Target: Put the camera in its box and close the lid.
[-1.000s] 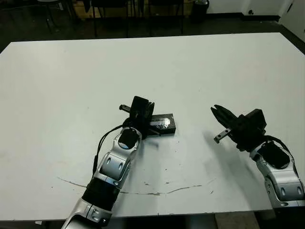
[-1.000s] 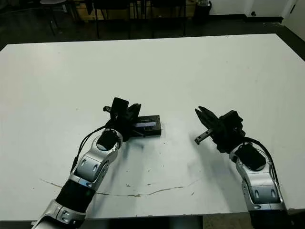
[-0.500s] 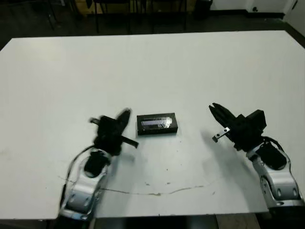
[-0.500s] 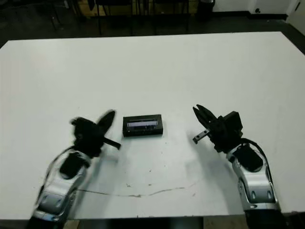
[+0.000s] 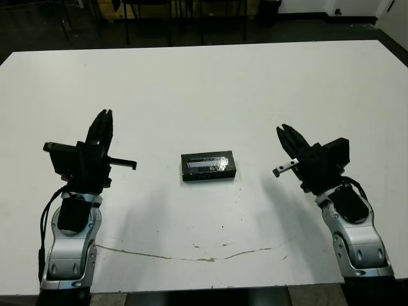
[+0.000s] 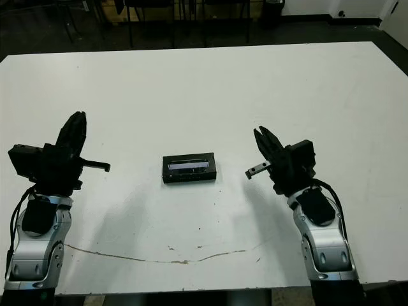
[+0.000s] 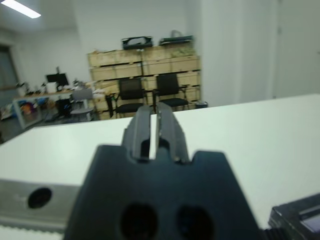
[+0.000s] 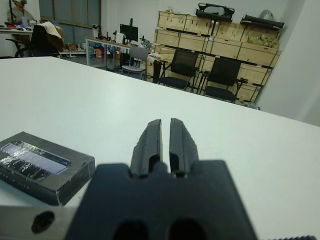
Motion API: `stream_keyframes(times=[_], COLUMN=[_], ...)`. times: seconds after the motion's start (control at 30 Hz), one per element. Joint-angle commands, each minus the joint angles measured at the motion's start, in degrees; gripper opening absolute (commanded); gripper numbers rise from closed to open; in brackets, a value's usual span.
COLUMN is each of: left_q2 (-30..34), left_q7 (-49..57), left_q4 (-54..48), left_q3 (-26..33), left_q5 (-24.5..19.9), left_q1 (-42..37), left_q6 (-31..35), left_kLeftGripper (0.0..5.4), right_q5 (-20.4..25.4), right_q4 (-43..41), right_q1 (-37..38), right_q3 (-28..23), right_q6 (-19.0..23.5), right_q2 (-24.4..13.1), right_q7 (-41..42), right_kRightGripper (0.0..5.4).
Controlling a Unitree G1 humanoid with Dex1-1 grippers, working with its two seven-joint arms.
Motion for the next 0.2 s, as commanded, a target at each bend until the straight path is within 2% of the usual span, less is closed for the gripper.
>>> stream_keyframes(times=[0.03,0.2], left_q2=[-2.02,-3.95], left_q7=[2.31,3.79], left_q4=[1.79,3.13], left_q3=[-0.30,-1.67], left_q5=[0.38,0.70], left_q1=[0.98,-0.55], left_q6=[1.62,3.34], left_kLeftGripper=[0.04,0.04], right_q5=[-1.99,-3.81], right_q4=[-0.25,-3.97], right_q1=[-0.58,-1.51], right_q3=[1.14,2.49], right_q6=[2.79,9.79], right_q2=[1.04,2.97], right_q7=[-2.37,-6.40], right_kRightGripper=[0.00,0.00])
